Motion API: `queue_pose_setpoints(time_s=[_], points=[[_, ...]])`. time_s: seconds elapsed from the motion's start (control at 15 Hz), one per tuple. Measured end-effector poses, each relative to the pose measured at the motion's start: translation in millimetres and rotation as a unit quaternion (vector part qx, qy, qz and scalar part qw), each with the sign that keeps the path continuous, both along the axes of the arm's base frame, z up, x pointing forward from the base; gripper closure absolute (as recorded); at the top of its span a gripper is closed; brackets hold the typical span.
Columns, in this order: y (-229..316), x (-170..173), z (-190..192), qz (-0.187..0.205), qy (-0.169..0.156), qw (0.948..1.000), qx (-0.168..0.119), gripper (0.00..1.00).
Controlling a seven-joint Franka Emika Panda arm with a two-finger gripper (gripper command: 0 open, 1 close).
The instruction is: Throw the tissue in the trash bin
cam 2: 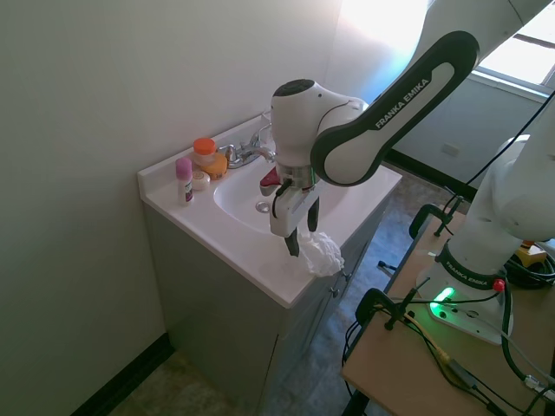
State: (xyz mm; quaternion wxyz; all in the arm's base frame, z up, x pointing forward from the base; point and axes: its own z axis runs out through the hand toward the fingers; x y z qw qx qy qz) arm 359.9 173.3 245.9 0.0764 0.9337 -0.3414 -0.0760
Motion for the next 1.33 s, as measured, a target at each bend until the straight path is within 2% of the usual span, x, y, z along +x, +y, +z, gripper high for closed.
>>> queue_pose_setpoints(time_s=[0.4, 0.67, 0.87, 1.33], points=[[0, 3, -11, 0.007, 0.011, 0.9999, -0.008, 1.0], [3, 3, -11, 0.014, 0.001, 0.9995, -0.027, 1.0], [7, 11, -7, 0.011, -0.007, 0.9995, -0.029, 1.0], [5, 13, -13, 0.005, -0.001, 0.9996, -0.029, 1.0]])
